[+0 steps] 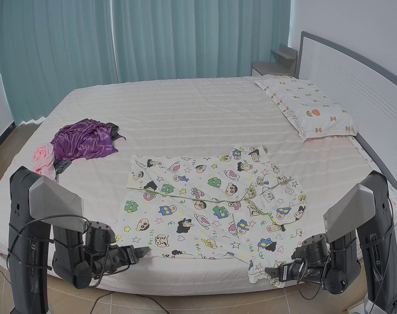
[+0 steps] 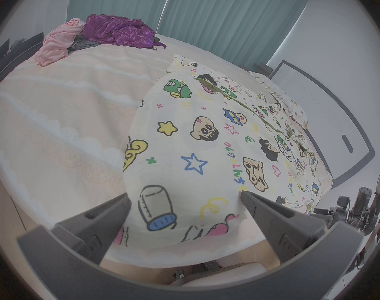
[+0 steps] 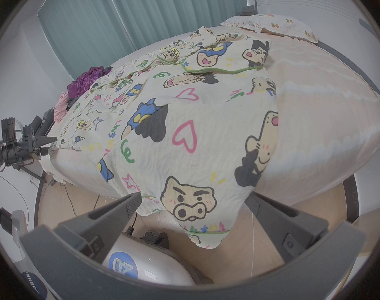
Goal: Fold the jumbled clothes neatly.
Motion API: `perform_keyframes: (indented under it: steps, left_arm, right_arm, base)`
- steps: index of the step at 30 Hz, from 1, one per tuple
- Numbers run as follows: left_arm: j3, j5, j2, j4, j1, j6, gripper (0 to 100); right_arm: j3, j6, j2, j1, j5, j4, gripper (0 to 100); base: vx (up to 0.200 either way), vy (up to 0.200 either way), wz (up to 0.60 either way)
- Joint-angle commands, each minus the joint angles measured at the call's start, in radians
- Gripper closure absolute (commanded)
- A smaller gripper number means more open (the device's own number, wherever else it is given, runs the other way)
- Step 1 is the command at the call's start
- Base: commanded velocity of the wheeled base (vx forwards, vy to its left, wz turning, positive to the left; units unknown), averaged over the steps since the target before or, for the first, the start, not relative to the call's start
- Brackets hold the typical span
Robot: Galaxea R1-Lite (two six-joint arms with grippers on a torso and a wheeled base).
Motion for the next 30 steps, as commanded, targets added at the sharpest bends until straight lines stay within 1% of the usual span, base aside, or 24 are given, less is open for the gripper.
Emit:
perform_keyframes:
  steps: [1, 5, 6, 7, 8, 17, 18, 22, 24, 25, 26, 27, 28, 29, 30]
  left_arm:
    - [0.002, 0.0, 0.003, 0.009, 0.002, 0.009, 0]
    - [-0.011, 0.002, 0.009, 0.012, 0.008, 0.033, 0]
    - [-0.018, 0.002, 0.009, 0.012, 0.008, 0.033, 100]
    - [-0.025, 0.002, 0.009, 0.014, 0.009, 0.033, 100]
    - [-0.025, 0.002, 0.009, 0.014, 0.009, 0.033, 100]
    - [-0.014, 0.019, 0.0, 0.012, 0.014, 0.028, 100]
    - [-0.006, 0.022, -0.008, 0.011, 0.016, 0.026, 100]
    - [0.005, 0.025, -0.029, 0.011, 0.014, 0.025, 100]
    - [0.015, 0.025, -0.063, 0.011, 0.013, 0.009, 100]
    - [0.015, 0.025, -0.063, 0.011, 0.013, 0.009, 100]
    - [0.025, 0.028, -0.095, 0.011, 0.006, -0.012, 100]
    - [0.031, 0.028, -0.109, 0.011, 0.005, -0.02, 100]
    - [0.031, 0.028, -0.112, 0.011, 0.005, -0.021, 100]
    - [0.038, 0.029, -0.131, 0.011, 0.003, -0.024, 100]
    - [0.04, 0.029, -0.134, 0.011, 0.005, -0.026, 100]
  right_arm:
    - [0.0, 0.0, -0.001, 0.002, 0.0, 0.0, 0]
    - [0.001, 0.0, -0.001, 0.003, 0.011, 0.001, 0]
    - [0.001, 0.0, -0.001, 0.003, 0.011, 0.001, 0]
    - [0.001, 0.0, -0.001, 0.003, 0.013, 0.001, 0]
    - [0.001, 0.0, -0.001, 0.003, 0.013, 0.0, 100]
    - [0.012, 0.005, 0.007, 0.002, 0.014, -0.037, 100]
    - [0.023, 0.012, 0.013, 0.002, 0.014, -0.069, 100]
    - [0.037, 0.043, 0.005, -0.003, 0.014, -0.069, 100]
    - [0.057, 0.089, -0.03, -0.003, 0.019, -0.069, 100]
    - [0.057, 0.089, -0.03, -0.003, 0.019, -0.069, 100]
    - [0.081, 0.115, -0.079, -0.003, 0.042, -0.069, 100]
    - [0.09, 0.123, -0.107, -0.005, 0.062, -0.069, 100]
    - [0.093, 0.124, -0.115, -0.006, 0.068, -0.069, 100]
    - [0.104, 0.129, -0.153, -0.011, 0.099, -0.069, 100]
    - [0.106, 0.129, -0.161, -0.012, 0.103, -0.069, 100]
  base:
    - [0.0, 0.0, 0.0]
    - [0.0, 0.0, 0.0]
    - [0.0, 0.0, 0.0]
    - [0.0, 0.0, 0.0]
    - [0.0, 0.0, 0.0]
    - [0.0, 0.0, 0.0]
    - [0.0, 0.0, 0.0]
    - [0.0, 0.0, 0.0]
    - [0.0, 0.0, 0.0]
    - [0.0, 0.0, 0.0]
    - [0.0, 0.0, 0.0]
    - [0.0, 0.0, 0.0]
    - [0.0, 0.0, 0.0]
    - [0.0, 0.0, 0.0]
    - [0.0, 0.0, 0.0]
